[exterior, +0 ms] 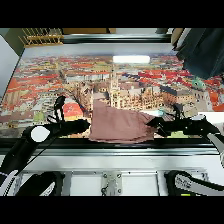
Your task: Fold the clothes and pants, and hang the long-sleeved shirts on hangers.
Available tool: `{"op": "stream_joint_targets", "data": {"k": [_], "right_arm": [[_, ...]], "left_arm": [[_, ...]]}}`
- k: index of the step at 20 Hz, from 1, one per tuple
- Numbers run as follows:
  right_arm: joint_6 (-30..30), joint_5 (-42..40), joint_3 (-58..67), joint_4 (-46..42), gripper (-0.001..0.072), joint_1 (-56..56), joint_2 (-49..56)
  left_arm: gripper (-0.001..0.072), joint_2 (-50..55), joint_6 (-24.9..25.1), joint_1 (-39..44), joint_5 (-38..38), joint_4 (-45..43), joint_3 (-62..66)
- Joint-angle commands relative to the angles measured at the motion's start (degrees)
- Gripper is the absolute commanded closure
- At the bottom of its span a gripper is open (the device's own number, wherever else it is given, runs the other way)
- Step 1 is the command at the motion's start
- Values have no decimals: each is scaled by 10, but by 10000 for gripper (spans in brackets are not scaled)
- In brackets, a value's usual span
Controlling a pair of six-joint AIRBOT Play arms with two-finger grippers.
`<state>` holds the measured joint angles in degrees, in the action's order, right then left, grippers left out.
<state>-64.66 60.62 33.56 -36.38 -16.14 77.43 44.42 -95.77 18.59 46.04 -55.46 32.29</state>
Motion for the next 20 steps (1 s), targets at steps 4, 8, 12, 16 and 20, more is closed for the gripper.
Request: {"op": "stream_joint_targets", "data": {"k": [4, 8, 12, 16, 20], "right_arm": [[17, -63, -1, 33, 19, 107, 19], [26, -69, -1, 37, 688, 130, 17], [9, -75, 37, 12, 702, 92, -38], [-80, -75, 146, -98, 703, -54, -110], [-141, -116, 189, -160, 702, -234, -162]], "left_arm": [[697, -1, -7, 2, 0, 1, 0], [697, -1, -7, 2, 0, 1, 0], [697, -1, -7, 2, 0, 1, 0], [697, -1, -7, 2, 0, 1, 0], [697, -1, -7, 2, 0, 1, 0]]}}
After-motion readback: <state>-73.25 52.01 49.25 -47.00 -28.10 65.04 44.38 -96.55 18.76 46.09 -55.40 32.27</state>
